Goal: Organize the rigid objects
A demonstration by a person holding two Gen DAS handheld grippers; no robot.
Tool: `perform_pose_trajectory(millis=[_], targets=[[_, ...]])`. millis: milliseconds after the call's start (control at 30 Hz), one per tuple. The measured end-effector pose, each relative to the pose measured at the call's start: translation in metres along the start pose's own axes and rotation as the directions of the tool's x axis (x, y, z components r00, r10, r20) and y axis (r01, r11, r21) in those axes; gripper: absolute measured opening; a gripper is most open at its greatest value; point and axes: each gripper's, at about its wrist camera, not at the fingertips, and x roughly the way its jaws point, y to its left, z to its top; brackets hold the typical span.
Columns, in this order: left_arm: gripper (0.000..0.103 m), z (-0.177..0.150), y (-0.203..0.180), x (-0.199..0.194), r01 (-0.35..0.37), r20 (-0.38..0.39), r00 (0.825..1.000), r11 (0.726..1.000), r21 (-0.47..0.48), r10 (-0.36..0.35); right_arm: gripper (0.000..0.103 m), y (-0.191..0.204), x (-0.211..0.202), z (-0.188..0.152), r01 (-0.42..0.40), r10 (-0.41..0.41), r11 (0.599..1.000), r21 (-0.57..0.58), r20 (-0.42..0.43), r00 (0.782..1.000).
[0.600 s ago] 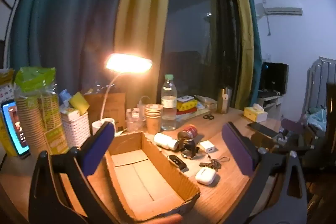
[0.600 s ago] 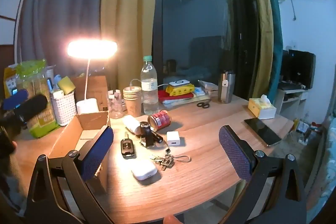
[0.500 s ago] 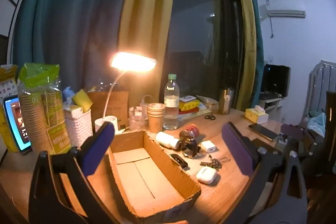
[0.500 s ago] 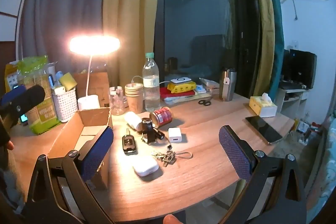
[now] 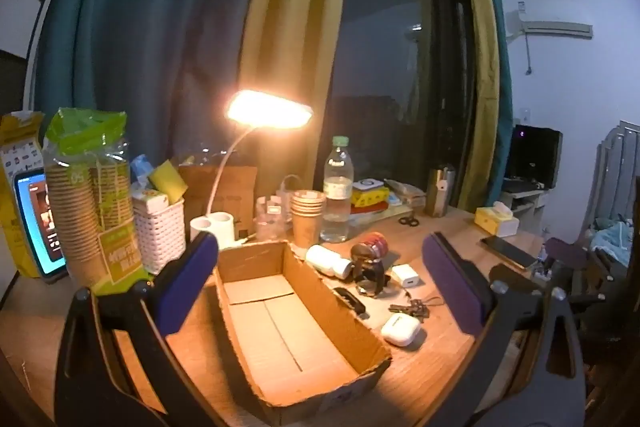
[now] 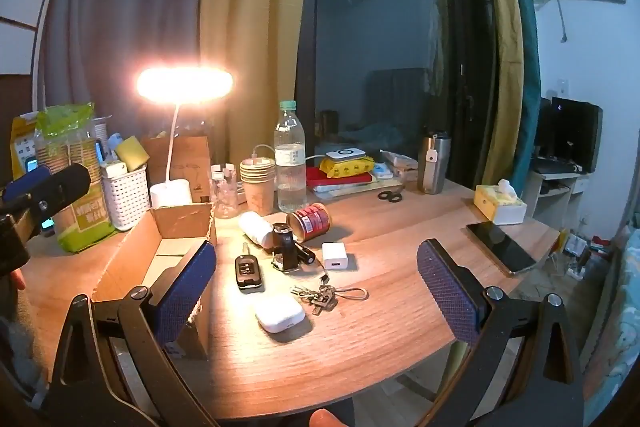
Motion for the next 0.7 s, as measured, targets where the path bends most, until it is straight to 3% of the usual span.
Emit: perform_pose_trajectory(millis=[700], targets=[[0.102, -0.0040, 0.0044, 0.0003, -0.033, -0.016, 0.999, 0.999, -0.008, 0.033, 0.102, 0.0054, -0.0021, 0.0003, 0.002, -0.002, 1.000, -0.008, 0.000, 1.000]])
